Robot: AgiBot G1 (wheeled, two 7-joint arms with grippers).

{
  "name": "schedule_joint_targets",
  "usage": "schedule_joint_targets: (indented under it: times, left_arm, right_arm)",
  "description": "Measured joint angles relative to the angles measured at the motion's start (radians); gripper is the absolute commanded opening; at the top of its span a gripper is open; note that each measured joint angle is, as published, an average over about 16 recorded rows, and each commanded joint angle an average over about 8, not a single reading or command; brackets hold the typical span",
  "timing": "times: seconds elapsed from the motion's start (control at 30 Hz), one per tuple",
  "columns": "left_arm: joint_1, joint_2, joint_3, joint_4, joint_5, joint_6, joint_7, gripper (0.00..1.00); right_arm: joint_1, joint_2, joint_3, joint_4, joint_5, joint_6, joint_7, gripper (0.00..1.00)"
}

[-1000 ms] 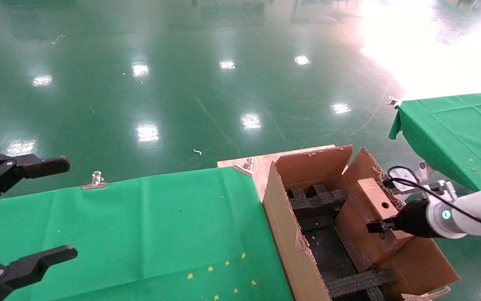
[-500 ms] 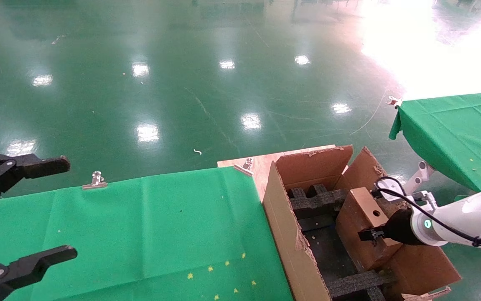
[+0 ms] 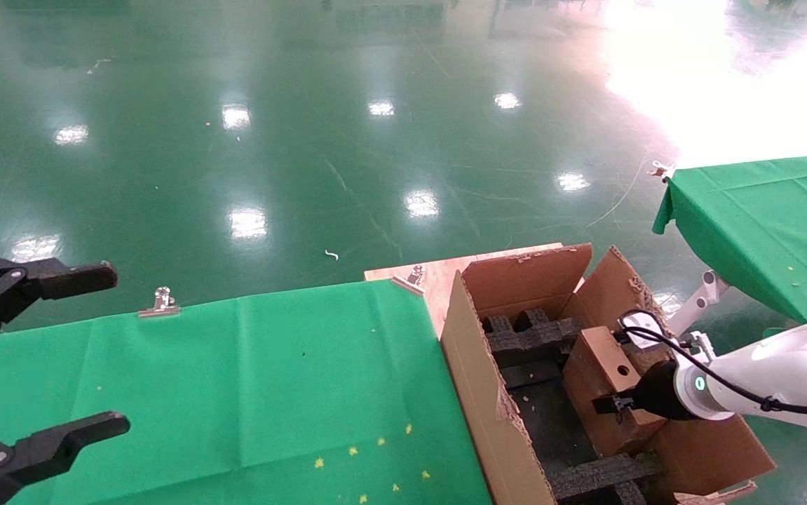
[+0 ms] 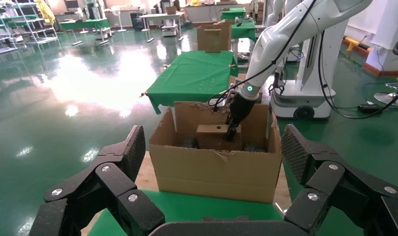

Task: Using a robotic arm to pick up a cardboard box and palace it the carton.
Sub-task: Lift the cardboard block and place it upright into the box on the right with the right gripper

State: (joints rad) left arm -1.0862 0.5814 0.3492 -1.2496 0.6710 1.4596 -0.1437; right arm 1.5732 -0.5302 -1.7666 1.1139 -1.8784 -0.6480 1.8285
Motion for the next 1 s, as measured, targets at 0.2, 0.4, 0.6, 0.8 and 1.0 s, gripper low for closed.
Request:
schedule_joint_targets:
  times: [0.2,0.4,0.6,0.8,1.0]
  left_arm:
    - [0.000,0.000,0.000,0.000,0.000,0.000,0.000,1.00]
    - [0.000,0.000,0.000,0.000,0.000,0.000,0.000,1.00]
    - [0.000,0.000,0.000,0.000,0.000,0.000,0.000,1.00]
    - [0.000,0.000,0.000,0.000,0.000,0.000,0.000,1.00]
    - [0.000,0.000,0.000,0.000,0.000,0.000,0.000,1.00]
  right_arm:
    - [-0.008,-0.010,-0.001,-0.019,0.024,0.001,-0.023,0.79]
    - [-0.009,-0.012,-0.001,-0.025,0.032,0.001,-0.030,1.00]
    - [-0.003,-0.009,0.001,-0.020,0.031,-0.004,-0.028,1.00]
    - [0.007,-0.004,0.003,-0.010,0.029,-0.011,-0.030,1.00]
    - [0.028,0.008,0.009,0.010,0.023,-0.020,-0.032,1.00]
